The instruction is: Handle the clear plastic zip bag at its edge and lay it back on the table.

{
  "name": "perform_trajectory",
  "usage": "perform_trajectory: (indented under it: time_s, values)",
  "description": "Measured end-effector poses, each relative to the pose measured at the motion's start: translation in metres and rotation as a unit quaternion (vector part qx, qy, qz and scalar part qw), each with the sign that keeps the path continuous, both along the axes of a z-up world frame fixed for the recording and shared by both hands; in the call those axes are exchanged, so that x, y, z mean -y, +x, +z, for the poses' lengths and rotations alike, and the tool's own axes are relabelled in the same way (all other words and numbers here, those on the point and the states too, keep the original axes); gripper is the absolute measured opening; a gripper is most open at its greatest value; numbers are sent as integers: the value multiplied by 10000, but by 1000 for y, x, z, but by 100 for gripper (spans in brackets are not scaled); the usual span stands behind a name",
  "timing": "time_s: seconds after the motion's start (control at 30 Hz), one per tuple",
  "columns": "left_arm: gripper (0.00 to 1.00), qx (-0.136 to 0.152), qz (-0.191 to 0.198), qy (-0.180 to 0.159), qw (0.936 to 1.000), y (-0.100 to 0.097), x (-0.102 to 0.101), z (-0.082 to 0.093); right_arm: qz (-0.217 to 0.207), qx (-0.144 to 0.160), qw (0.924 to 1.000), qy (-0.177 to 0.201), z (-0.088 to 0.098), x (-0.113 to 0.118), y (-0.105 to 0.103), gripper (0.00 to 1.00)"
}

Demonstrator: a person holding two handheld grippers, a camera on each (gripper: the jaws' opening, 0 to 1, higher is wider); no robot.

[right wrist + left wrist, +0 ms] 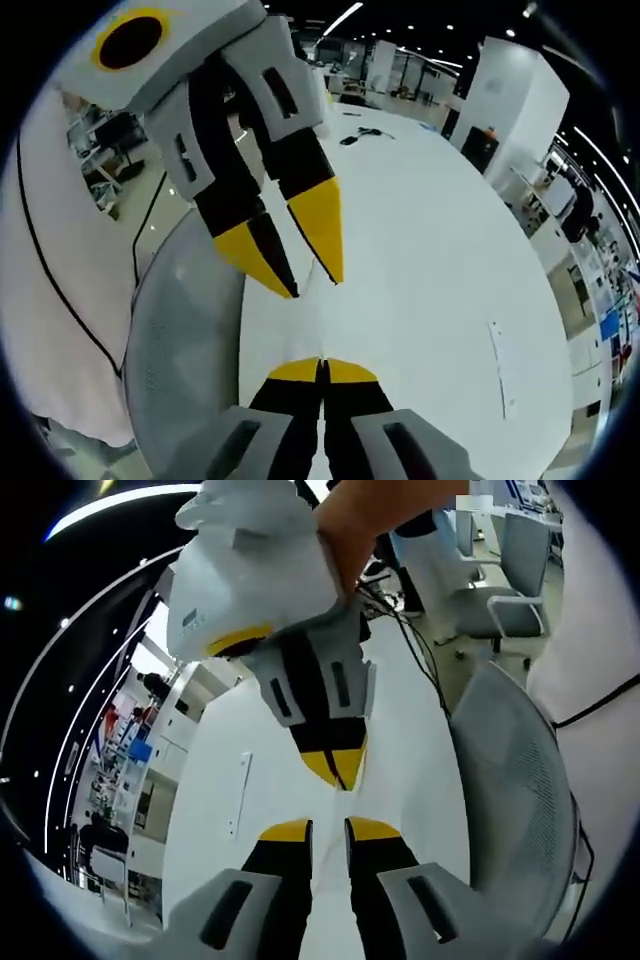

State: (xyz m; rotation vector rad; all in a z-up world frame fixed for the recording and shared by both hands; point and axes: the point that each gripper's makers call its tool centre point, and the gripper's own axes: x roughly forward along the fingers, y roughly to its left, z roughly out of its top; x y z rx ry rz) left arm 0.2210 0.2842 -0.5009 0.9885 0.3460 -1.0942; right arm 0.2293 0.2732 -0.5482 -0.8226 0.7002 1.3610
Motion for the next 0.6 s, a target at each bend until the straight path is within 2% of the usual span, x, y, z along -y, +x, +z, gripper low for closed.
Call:
perform_trajectory:
  time_s: [0.27,0.6]
  values:
    - [9,-130,-321,62,9994,-12,19,-3,21,63,10000,-46,1,0,3,0]
    - [7,-189,-381,330,9986,-10,21,-17,45,65,10000,-24,4,-6,-4,0]
